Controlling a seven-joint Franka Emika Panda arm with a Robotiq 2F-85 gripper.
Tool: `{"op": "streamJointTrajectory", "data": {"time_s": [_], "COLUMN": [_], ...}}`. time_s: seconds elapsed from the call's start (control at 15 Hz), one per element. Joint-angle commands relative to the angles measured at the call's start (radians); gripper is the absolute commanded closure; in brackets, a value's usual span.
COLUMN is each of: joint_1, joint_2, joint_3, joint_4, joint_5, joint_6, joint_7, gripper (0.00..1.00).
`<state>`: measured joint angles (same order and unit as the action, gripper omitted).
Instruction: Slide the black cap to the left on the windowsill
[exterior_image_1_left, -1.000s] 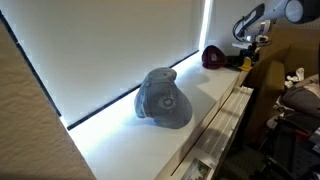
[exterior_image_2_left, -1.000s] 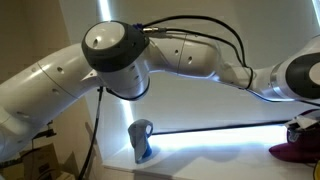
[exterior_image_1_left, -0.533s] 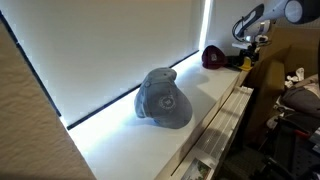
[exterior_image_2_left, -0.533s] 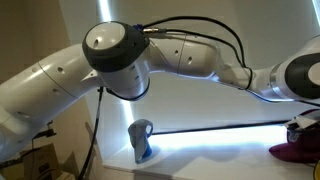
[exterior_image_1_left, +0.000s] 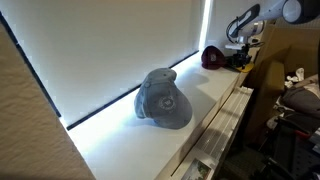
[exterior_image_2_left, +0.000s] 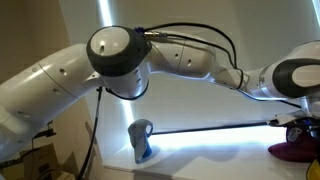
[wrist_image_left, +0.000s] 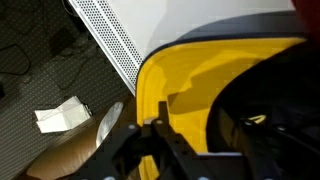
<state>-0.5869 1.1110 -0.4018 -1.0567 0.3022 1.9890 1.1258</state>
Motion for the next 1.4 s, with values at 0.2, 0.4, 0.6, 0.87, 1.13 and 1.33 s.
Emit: {"op": "streamJointTrajectory", "data": {"time_s": [0.2,0.4,0.6,0.87,1.13,1.33], "joint_1": [0.035,0.035,0.021,-0.001,0.004,0.013], "joint_2": [0.002,0.000,-0.008,-0.033,-0.006,-0.029], "joint_3": [0.040,0.054,0.069,0.112,0.101,0.094], "joint_4": [0.052,0.061,0.066,0.039,0.052,0.026], "joint_5": [0.014,0.020,0.028,0.062,0.079,0.121], "joint_6": [-0.126,-0.152,-0.179,-0.254,-0.231,-0.108], "joint_7": [0.008,-0.008,-0.047,-0.180,-0.175,-0.094], "gripper": [0.97,1.00,1.00,1.00,0.93,0.49]}}
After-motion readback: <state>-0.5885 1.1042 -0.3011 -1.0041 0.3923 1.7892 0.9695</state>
